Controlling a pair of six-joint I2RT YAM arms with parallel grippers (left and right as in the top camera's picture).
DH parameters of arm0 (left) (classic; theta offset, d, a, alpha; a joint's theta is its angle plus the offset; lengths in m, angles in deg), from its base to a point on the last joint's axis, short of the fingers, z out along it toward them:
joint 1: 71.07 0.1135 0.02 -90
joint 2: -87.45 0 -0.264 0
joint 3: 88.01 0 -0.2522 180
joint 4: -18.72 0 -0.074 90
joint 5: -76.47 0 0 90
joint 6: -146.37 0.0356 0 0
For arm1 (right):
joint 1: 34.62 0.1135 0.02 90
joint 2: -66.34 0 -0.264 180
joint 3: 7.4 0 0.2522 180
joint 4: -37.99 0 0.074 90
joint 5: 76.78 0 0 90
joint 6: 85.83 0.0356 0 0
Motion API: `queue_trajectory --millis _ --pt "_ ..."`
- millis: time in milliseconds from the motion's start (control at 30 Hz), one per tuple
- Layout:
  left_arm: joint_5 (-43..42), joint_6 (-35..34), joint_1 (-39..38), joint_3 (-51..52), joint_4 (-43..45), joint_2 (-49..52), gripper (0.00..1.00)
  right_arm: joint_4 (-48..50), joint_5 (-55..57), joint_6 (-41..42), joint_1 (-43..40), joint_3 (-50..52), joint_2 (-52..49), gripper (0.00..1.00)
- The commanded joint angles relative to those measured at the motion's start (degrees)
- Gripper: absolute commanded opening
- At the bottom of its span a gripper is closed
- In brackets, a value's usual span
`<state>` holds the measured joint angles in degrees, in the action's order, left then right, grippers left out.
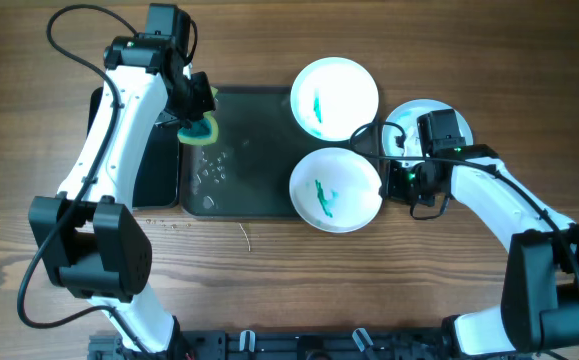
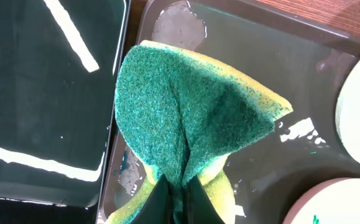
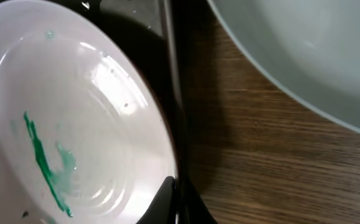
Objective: Clean dirty plates on tray and stack at the side
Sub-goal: 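Grasp the lower-right smeared plate with the right gripper, drag onto tray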
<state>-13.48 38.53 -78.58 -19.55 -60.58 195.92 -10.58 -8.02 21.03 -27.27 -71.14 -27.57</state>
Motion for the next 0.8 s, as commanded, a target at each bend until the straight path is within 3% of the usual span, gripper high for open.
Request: queue_trajectory --millis 0,433,633,767 --pt "-0.7 0.9 -0.2 -0.6 0.2 0.0 0.04 0.0 -2.4 1.8 2.7 0.3 -0.7 0.04" --pt "-0.7 0.9 -0.2 -0.6 0.2 0.0 0.04 -0.3 1.5 11.6 9.0 0.0 3.0 0.04" --pt "-0.7 0.9 -0.2 -0.6 0.2 0.0 0.04 7.5 3.6 27.0 16.4 0.0 3.0 0.04" --pt "-0.7 0.9 -0.2 -0.6 0.2 0.0 0.04 14.1 12.8 36.2 22.6 0.1 2.3 0.04"
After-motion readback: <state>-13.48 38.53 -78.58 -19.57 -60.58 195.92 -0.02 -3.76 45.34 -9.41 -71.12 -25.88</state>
